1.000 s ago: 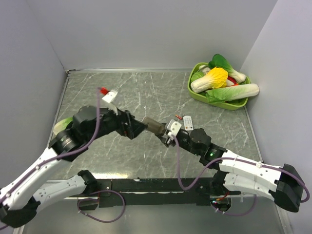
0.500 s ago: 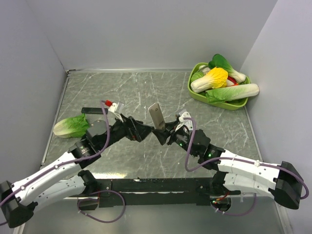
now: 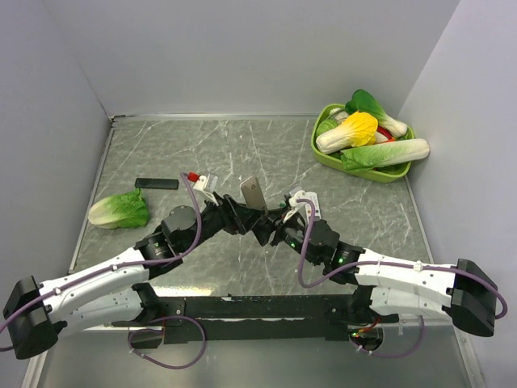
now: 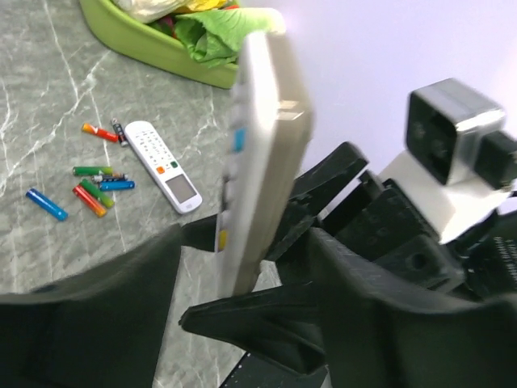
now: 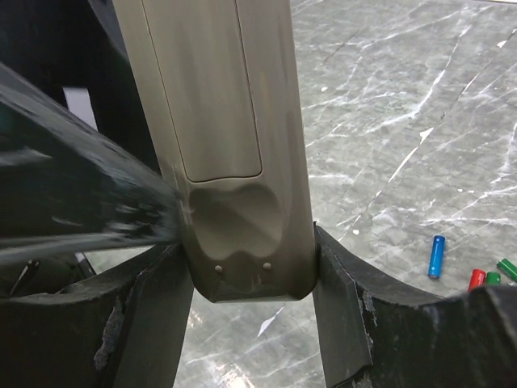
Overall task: Load the batteries into the remote control
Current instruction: Adjust the remote control.
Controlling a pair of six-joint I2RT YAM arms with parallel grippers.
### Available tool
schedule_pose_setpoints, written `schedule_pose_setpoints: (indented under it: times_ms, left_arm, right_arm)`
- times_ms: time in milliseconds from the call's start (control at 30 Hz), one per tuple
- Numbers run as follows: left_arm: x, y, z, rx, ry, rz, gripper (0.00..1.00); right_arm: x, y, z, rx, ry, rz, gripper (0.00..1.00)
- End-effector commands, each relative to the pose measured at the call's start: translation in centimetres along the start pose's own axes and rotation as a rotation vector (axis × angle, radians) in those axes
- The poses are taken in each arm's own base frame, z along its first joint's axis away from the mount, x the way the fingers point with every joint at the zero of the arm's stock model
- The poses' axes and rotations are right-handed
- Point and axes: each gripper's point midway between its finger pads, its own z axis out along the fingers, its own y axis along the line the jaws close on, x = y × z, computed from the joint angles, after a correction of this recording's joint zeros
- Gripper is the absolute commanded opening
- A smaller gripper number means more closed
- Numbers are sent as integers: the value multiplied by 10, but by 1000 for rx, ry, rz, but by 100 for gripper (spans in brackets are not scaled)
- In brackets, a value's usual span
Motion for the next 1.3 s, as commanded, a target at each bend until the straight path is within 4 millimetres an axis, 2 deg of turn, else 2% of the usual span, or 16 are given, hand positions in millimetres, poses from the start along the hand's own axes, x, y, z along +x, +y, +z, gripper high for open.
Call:
schedule_pose_setpoints:
  times_ms: [0,233,433,500,567,633,767,800,867,900,967,1000,1067,1200,1233,1267]
  left_arm:
    - [-8,-7,1,23,-59,-40,61]
    - [3,-8,3,39,-30,-49,46]
    - [7,-8,8,37,-18,-23,26]
    - [6,-5,8,24,-23,-11,15]
    - [5,-2,6,6,-23,12,6]
    - [3,5,5,-27,-32,31,1]
    - [-5,15,-2,-78,-56,98,1]
    - [-6,16,-4,-86,-58,111,1]
    - [-12,18,-7,-98,-74,147,1]
    - [-12,21,-8,-109,-73,160,1]
    - [-16,21,-11,-115,-80,198,1]
    - [-15,24,-11,-126,-71,212,1]
    - [-16,26,-12,-134,-65,243,1]
    - [-10,25,-13,-119,-25,300,1]
    - [-8,26,-13,-115,-16,309,1]
    - [-7,24,-12,-108,-7,321,1]
  right_arm:
    - [-44,13,4,-9,-133,72,0]
    - [-43,14,4,-5,-129,81,0]
    - [-42,18,4,-15,-119,85,0]
    - [-41,18,3,-19,-116,86,0]
    - [-40,17,1,-18,-108,86,8]
    - [-39,16,-1,-11,-102,89,18]
    - [-40,15,-9,-10,-75,98,39]
    - [-34,15,-12,-13,-42,91,52]
    - [-40,16,-17,-13,-34,94,65]
    - [-34,12,-21,2,2,88,73]
    - [-43,13,-27,6,11,90,75]
    - [-45,12,-30,15,24,85,80]
    - [-49,7,-40,42,73,56,99]
    - [-74,1,-57,74,77,34,100]
    - [-88,2,-59,79,57,48,100]
    - [-86,0,-59,88,85,39,100]
